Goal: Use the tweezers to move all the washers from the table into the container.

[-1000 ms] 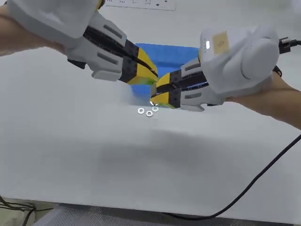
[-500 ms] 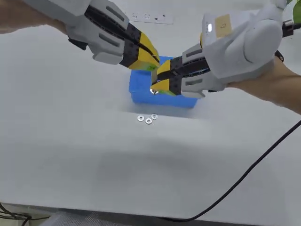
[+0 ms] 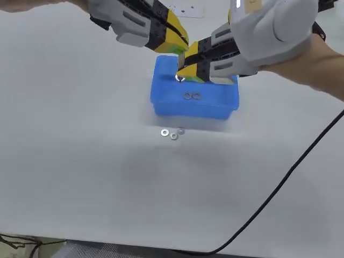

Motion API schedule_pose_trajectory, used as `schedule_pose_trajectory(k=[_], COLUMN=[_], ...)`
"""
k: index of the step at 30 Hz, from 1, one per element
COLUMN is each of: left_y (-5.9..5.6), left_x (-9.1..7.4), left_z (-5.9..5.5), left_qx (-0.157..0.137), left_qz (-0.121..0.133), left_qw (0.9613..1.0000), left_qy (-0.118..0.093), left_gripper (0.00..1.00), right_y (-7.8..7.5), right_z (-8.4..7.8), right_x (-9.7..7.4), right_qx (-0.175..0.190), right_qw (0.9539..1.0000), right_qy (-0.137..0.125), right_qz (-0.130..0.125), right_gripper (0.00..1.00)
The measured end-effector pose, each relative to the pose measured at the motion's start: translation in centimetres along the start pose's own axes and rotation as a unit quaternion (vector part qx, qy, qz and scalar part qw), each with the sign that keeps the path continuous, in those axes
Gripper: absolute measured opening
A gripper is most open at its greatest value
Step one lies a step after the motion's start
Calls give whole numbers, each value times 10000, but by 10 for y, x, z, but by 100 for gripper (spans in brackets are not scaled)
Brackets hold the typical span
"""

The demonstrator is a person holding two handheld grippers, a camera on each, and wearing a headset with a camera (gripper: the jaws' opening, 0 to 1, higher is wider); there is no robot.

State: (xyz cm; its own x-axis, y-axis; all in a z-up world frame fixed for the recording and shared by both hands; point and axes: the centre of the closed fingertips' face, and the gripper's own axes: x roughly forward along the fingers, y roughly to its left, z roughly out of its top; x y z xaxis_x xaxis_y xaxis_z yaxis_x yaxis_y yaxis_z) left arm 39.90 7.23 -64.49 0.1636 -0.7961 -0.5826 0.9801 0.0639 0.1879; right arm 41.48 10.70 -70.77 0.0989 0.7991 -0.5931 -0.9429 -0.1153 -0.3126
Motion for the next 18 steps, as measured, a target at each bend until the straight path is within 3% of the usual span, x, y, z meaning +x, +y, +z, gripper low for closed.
schedule_pose_trajectory(k=[9,18], left_y=[10,12], left_x=[21,38], left_z=[-29,-53], left_qx=[-255,-493], left_qz=[-105,-240], left_qw=[9996,9985], left_qy=[33,86], left_gripper=[5,5], right_y=[0,5], right_z=[-27,-51], right_x=[21,38], right_qx=[206,442], right_qw=[9995,9981], right_qy=[100,200], right_qz=[200,387], right_gripper=[9,9])
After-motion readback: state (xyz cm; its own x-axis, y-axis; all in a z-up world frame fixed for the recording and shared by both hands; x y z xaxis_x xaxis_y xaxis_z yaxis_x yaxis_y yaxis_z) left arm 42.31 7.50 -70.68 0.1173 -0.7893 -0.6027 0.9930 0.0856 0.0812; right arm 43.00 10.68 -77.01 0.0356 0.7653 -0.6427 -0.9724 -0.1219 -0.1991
